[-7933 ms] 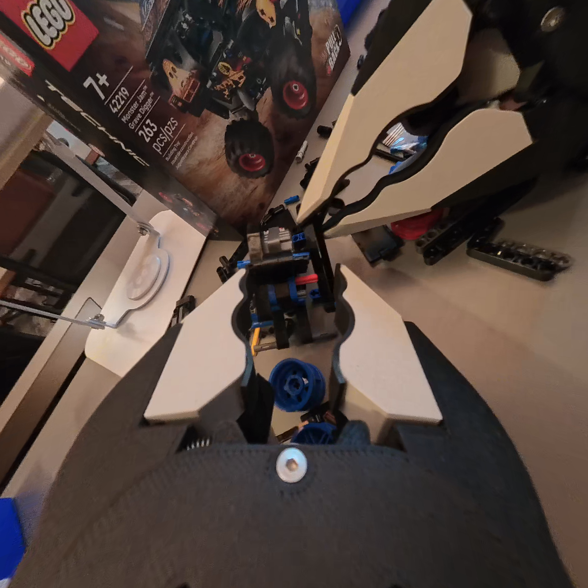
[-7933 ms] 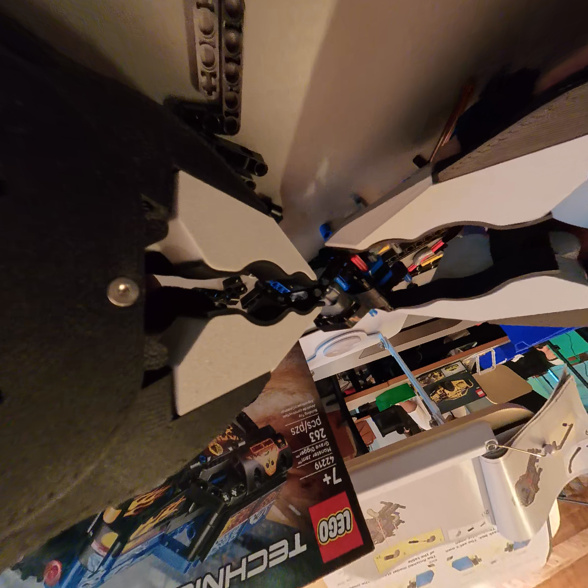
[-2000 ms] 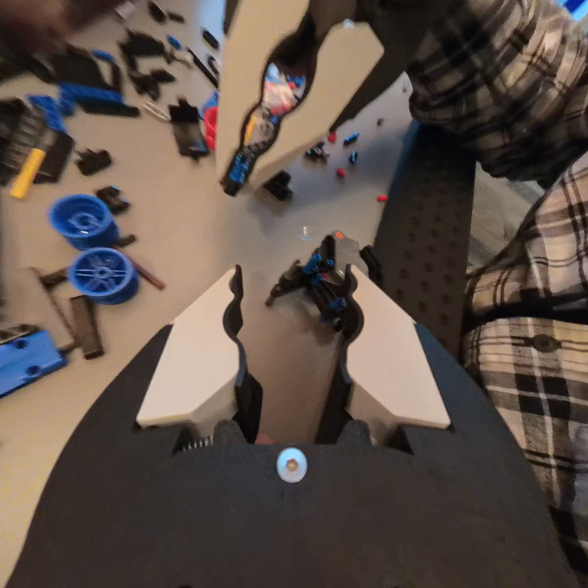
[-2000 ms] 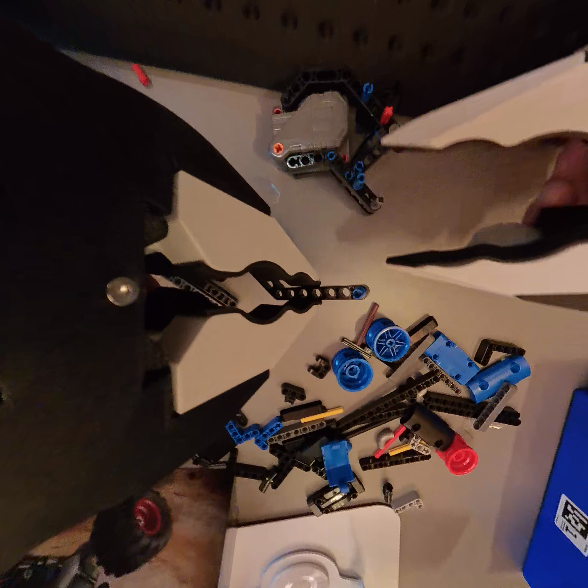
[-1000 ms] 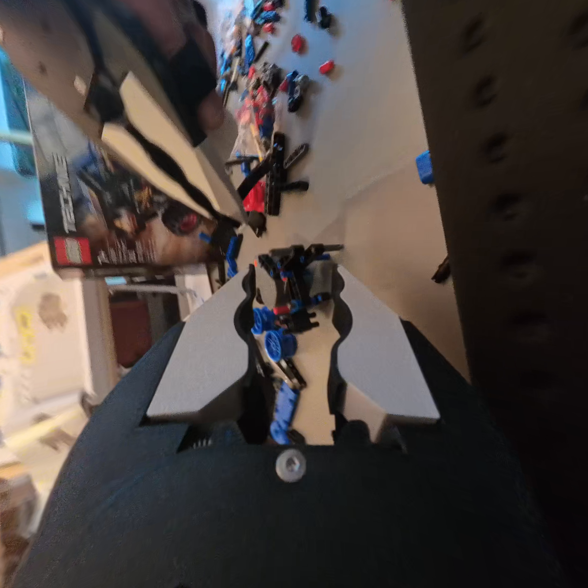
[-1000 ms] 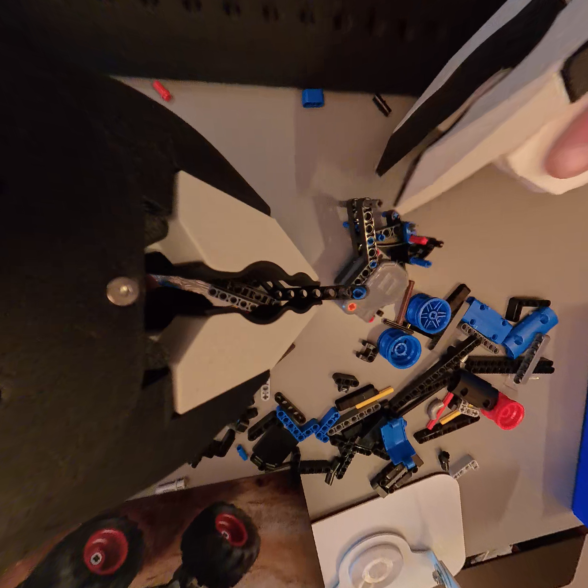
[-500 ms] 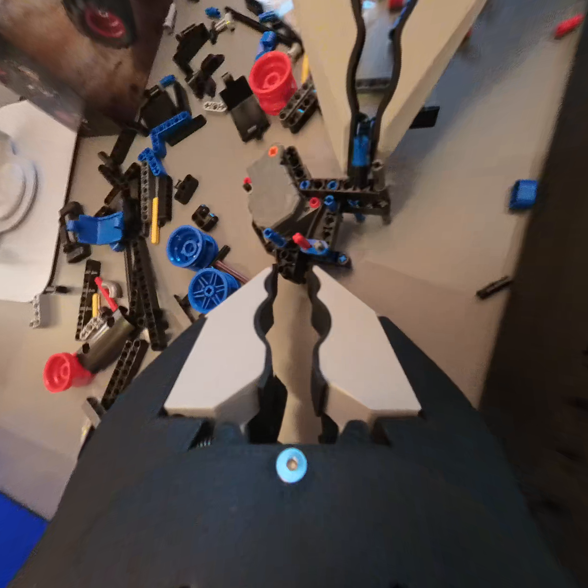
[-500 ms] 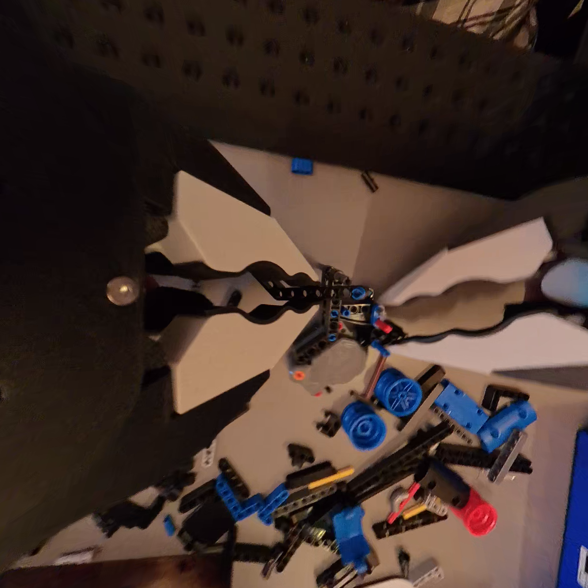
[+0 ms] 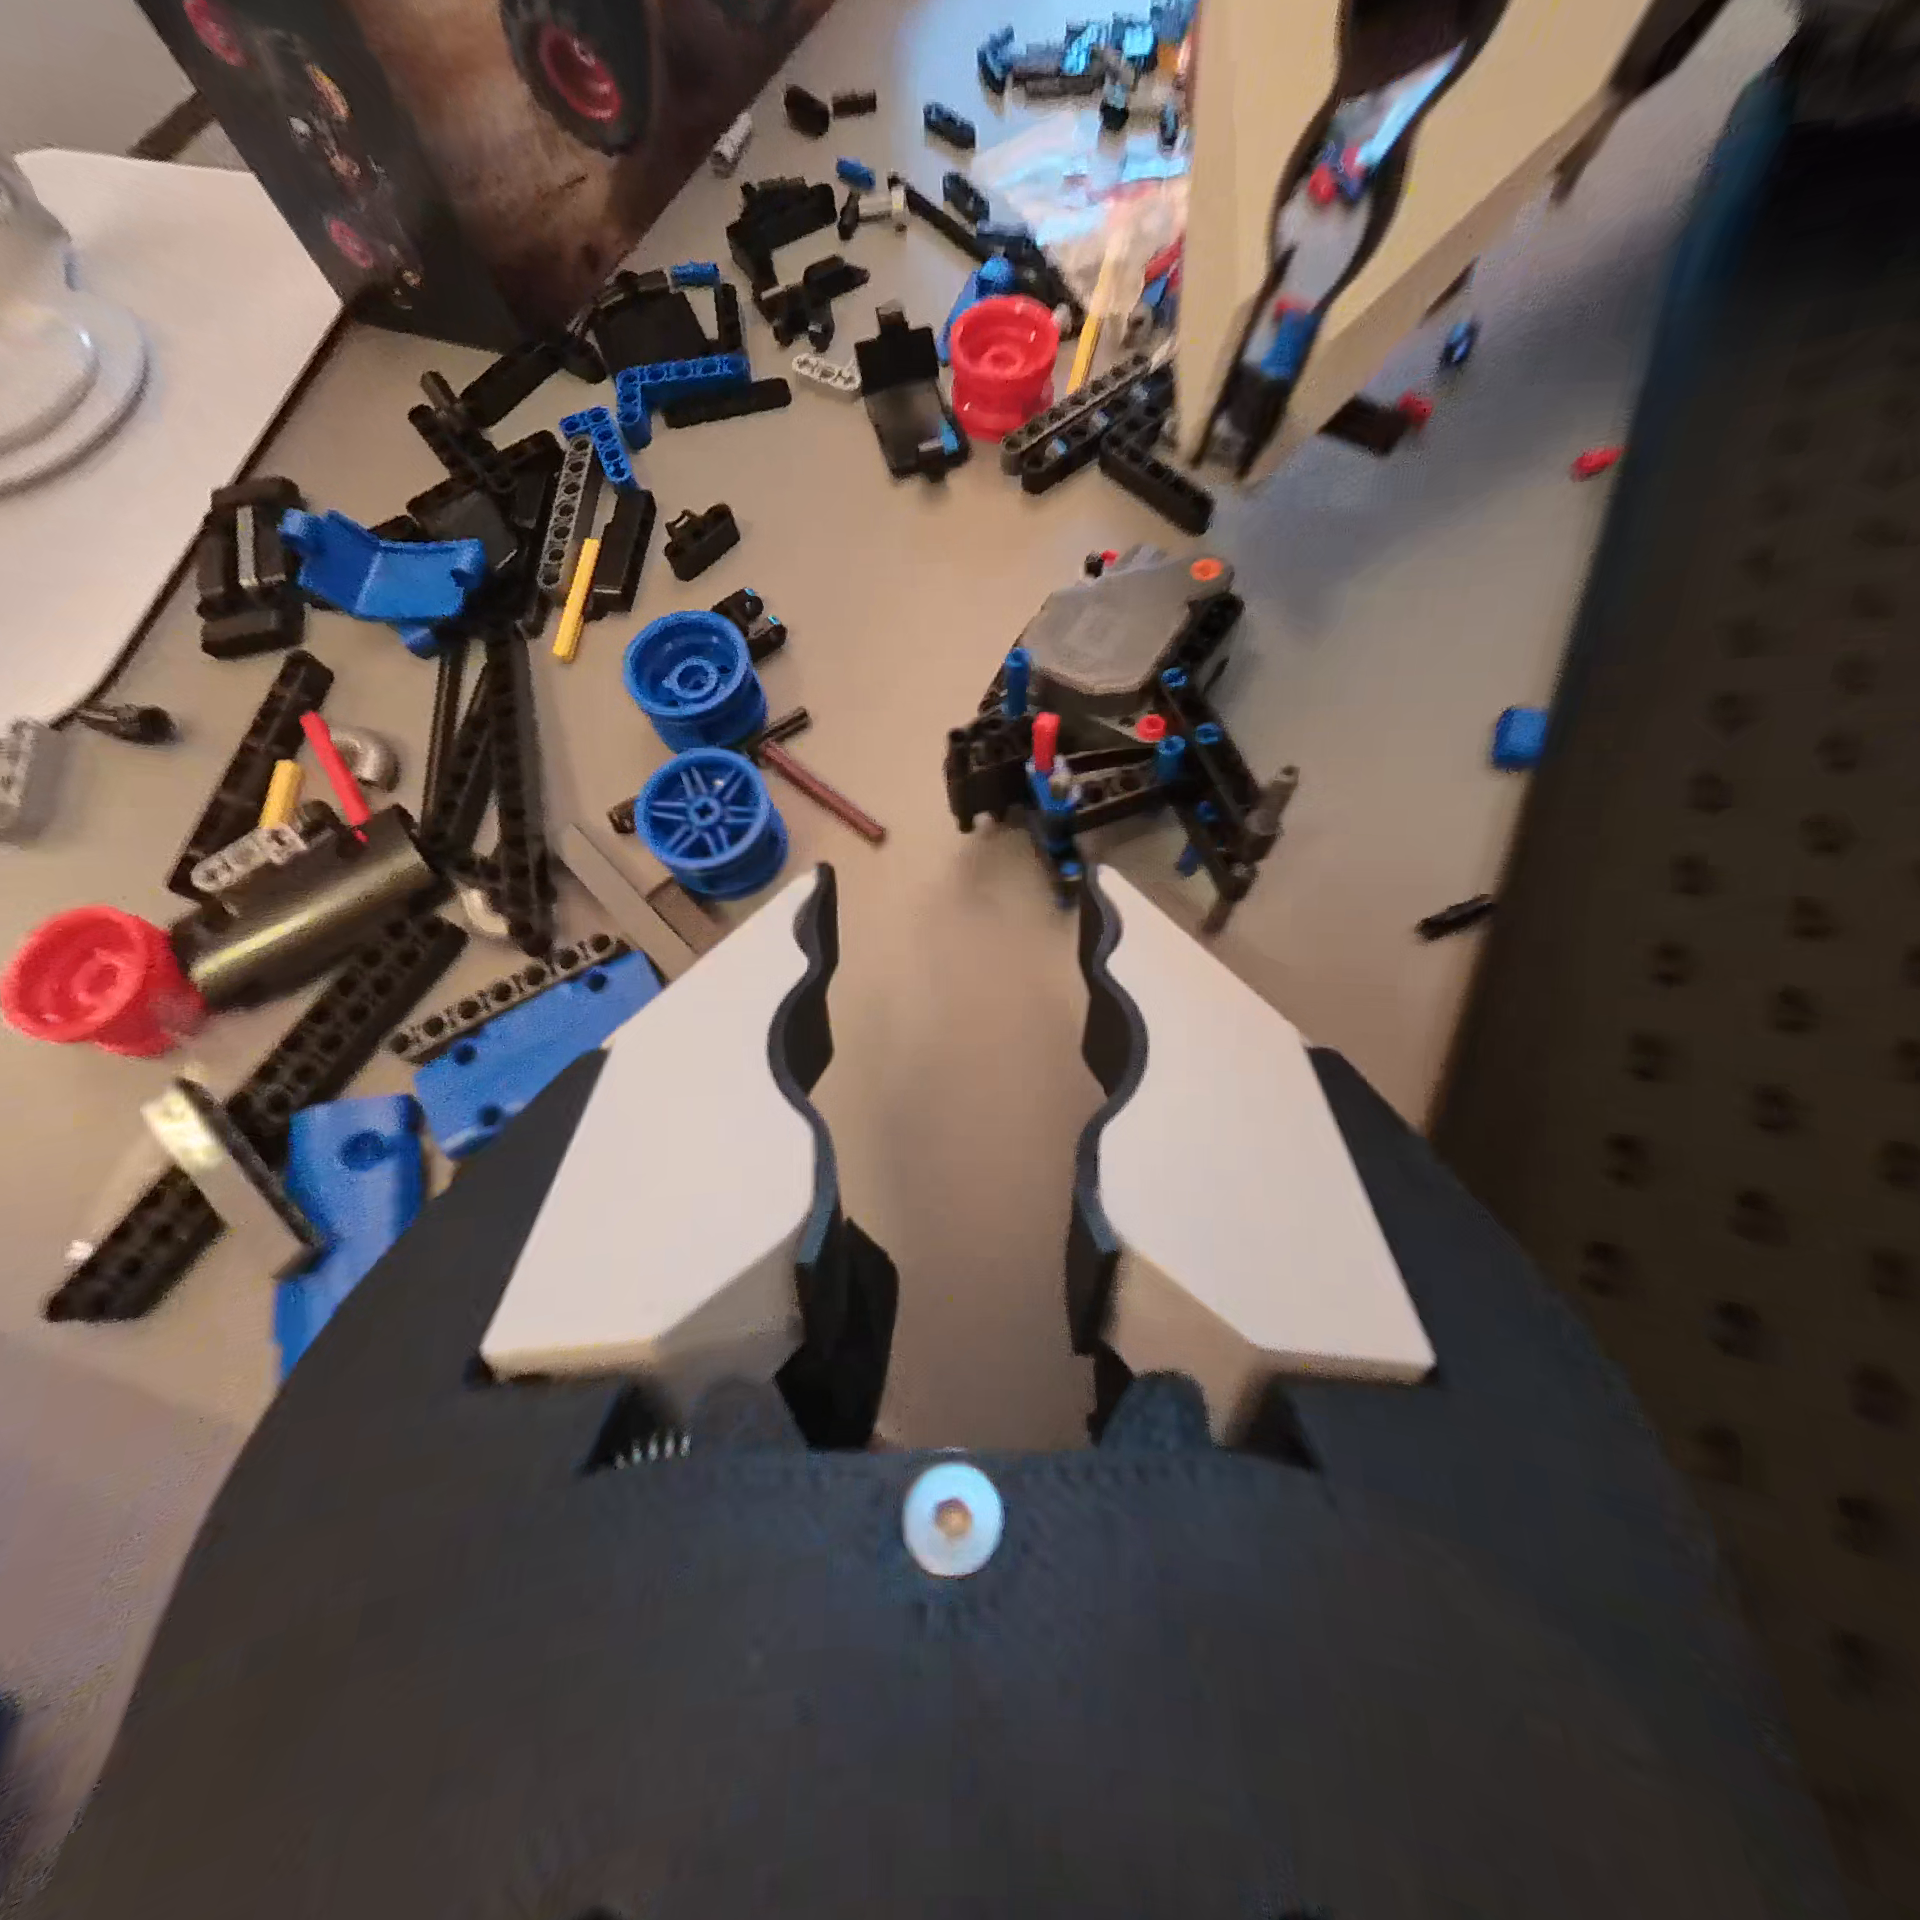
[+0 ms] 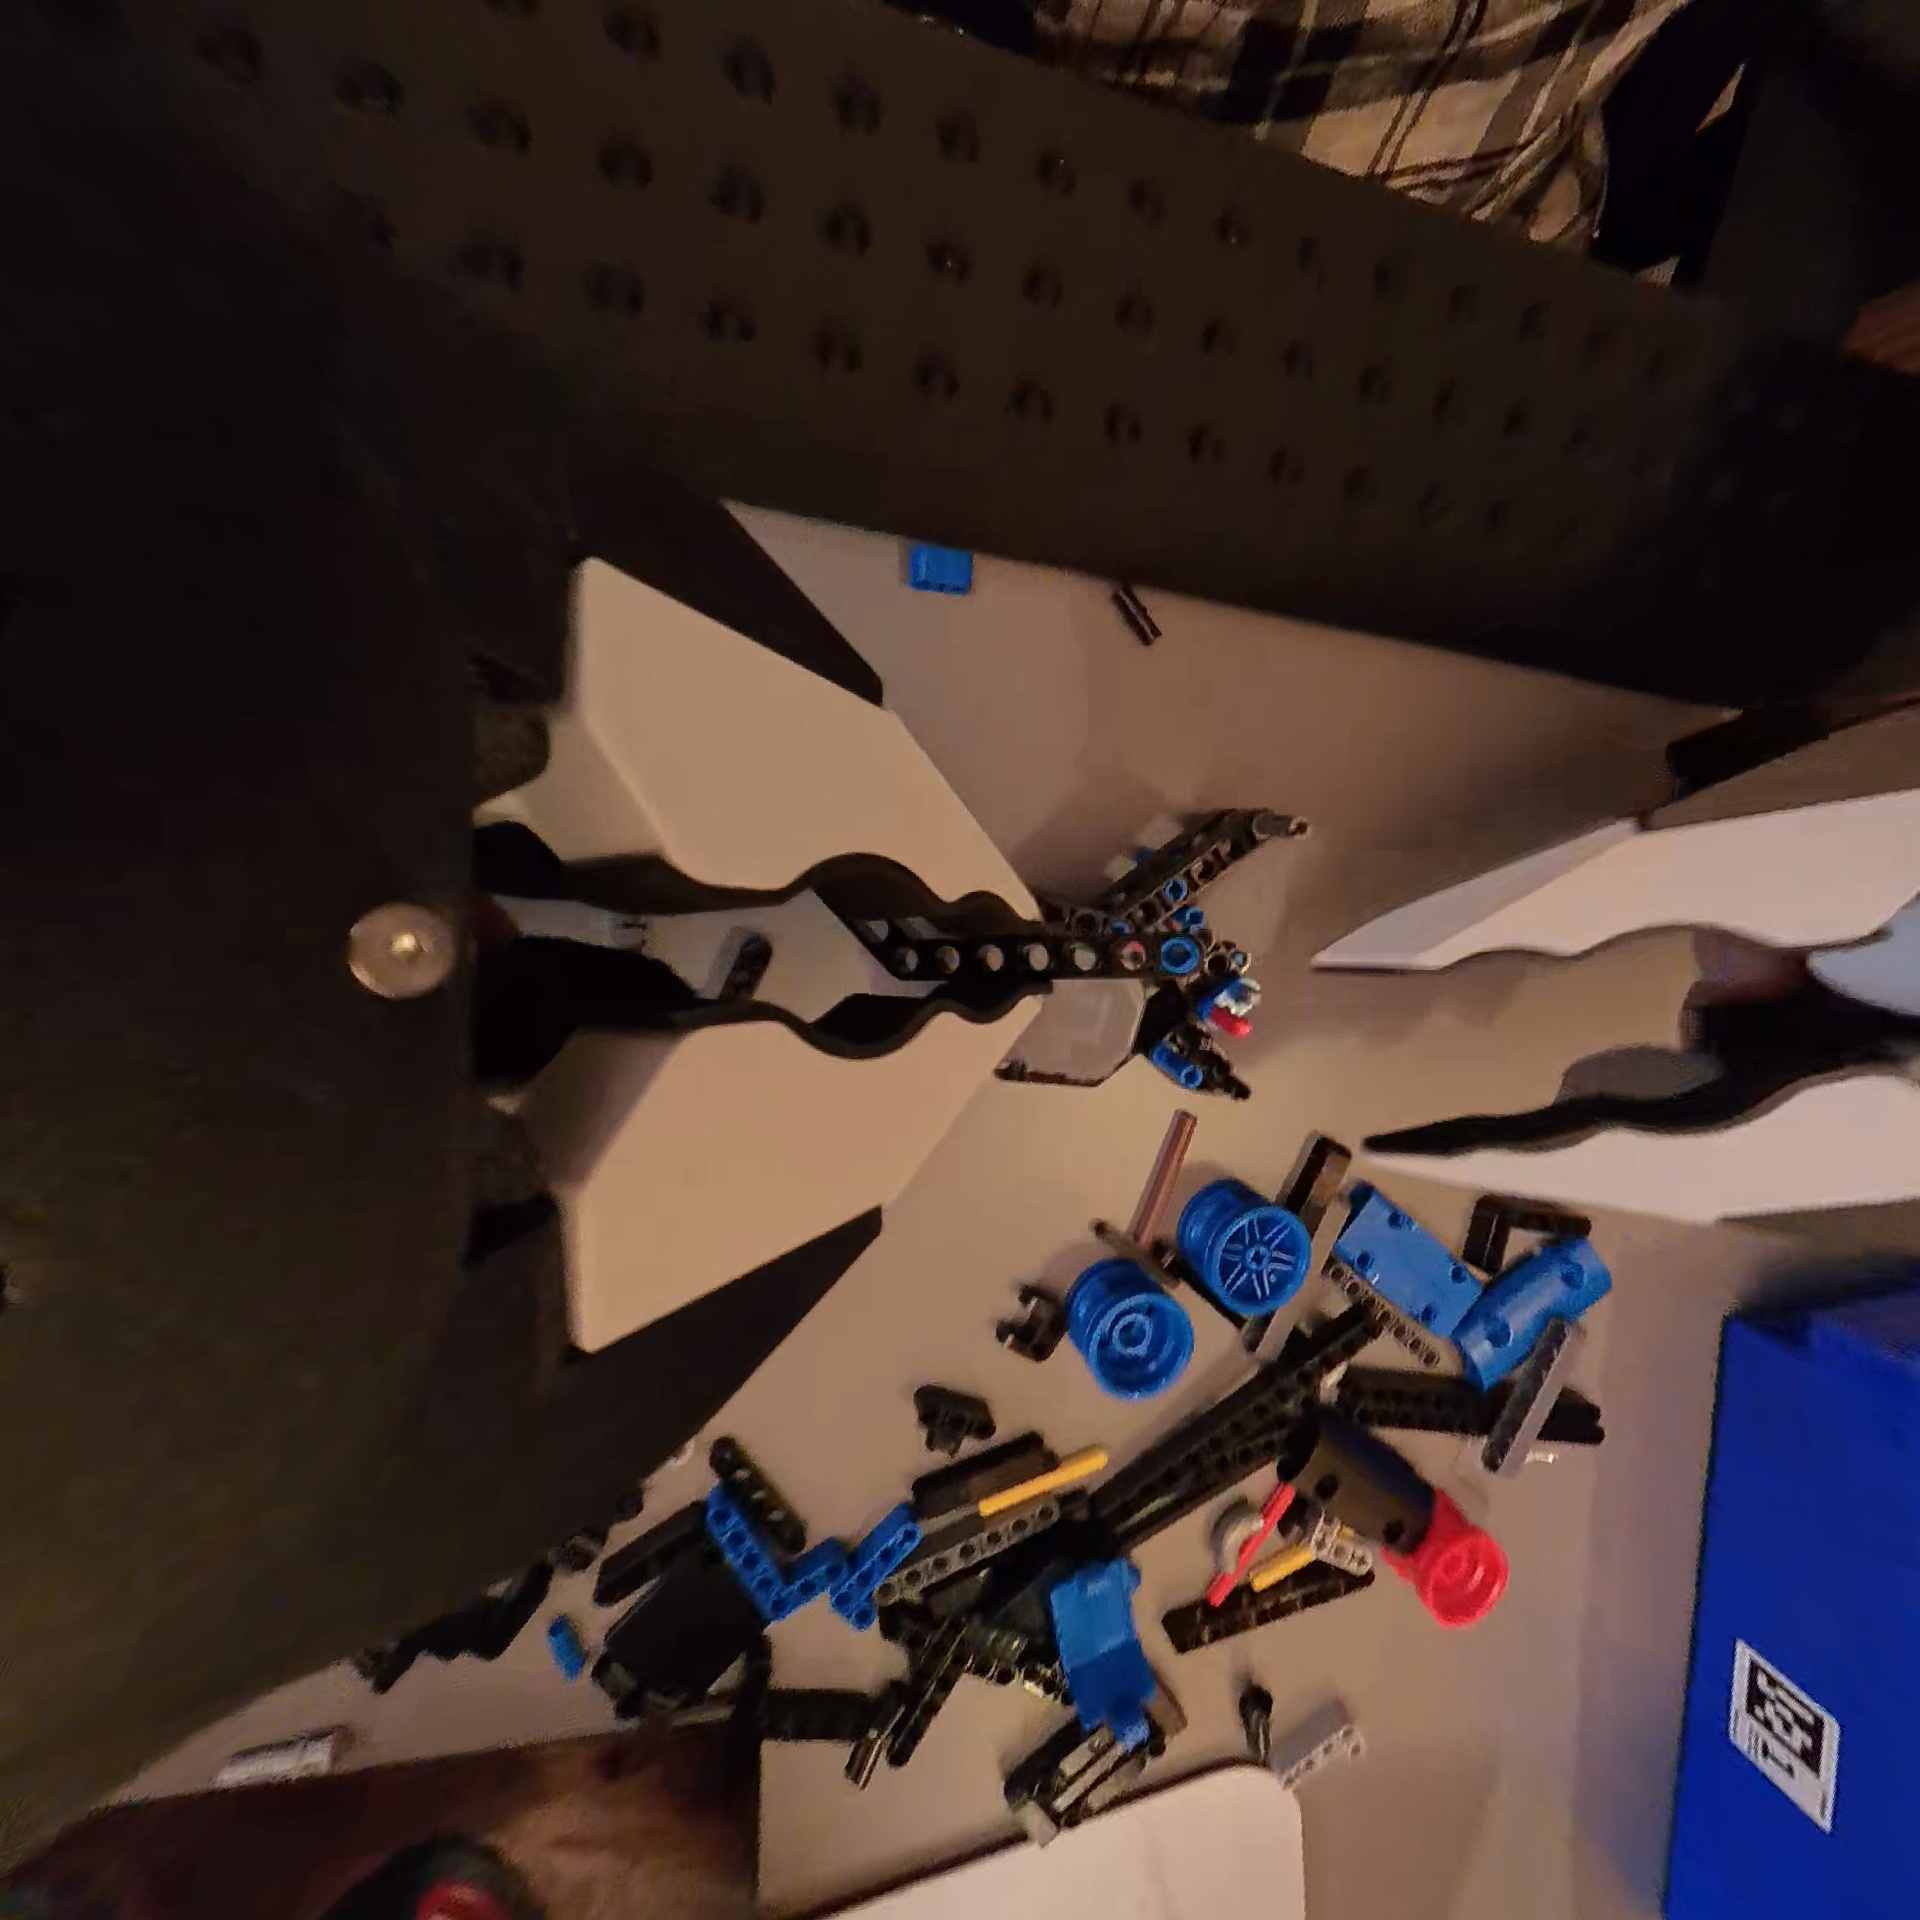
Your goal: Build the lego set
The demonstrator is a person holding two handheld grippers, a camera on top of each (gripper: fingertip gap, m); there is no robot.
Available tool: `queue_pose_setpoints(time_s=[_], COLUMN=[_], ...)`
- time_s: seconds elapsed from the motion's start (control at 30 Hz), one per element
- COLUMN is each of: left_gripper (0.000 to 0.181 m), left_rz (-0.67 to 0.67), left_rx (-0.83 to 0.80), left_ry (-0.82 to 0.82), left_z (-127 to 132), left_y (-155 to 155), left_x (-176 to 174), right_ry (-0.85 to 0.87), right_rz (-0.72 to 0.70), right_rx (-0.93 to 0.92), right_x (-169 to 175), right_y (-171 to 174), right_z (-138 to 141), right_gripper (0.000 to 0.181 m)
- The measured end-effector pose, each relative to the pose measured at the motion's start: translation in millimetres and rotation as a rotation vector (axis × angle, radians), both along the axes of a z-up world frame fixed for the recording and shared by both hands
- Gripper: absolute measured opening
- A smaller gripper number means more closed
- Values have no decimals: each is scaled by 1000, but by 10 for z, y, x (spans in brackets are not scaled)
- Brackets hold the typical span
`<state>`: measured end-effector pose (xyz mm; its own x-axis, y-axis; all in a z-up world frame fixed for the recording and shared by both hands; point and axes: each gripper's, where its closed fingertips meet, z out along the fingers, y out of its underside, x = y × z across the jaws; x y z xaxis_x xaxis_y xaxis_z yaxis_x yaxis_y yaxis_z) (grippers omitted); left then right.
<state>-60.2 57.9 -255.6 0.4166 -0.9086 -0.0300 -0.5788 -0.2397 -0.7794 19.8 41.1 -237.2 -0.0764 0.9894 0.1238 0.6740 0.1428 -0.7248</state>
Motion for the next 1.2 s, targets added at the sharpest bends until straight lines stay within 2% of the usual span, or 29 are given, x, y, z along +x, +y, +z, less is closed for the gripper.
queue_pose_setpoints(time_s=[0.07,0.13,0.23,0.3,0.43,0.6,0.63,0.67,0.73,0.83,0.9,1.0,1.13,1.2], left_gripper=[46,51,58,61,44,40,8,6,9,38,47,50,40,33], left_rz=[-9,-32,-43,1,8,-144,-142,-156,-204,-234,-246,-227,-198,-186], left_rx=[-39,-52,-58,-25,44,26,25,31,6,1,-2,51,57,85], left_ry=[-67,-51,-32,-27,34,49,49,35,24,63,35,15,-158,-171], left_z=[65,29,-46,-82,-197,-197,-183,-170,-186,-206,-155,-71,286,353], left_y=[-155,-292,-404,-356,-289,-334,-278,-230,-213,-215,-232,-160,-38,57], left_x=[35,93,226,297,358,357,323,311,290,253,257,264,356,410], right_ry=[-10,-29,-59,-74,-100,-153,-165,-176,-204,-262,-251,-260,-270,-267], right_rz=[-13,-27,-27,-15,16,92,111,130,180,203,193,155,134,114], right_rx=[11,27,52,59,64,61,60,54,47,58,42,19,3,-1], right_x=[14,16,-12,-48,-117,-179,-190,-208,-244,-254,-268,-226,-177,-174], right_y=[56,114,158,165,196,246,252,248,209,233,262,331,331,349], right_z=[9,-1,-21,-28,-30,-52,-61,-70,-106,-180,-157,-159,-190,-186], right_gripper=[4,4,4,4,4,4,4,4,4,4,4,4,4,4])
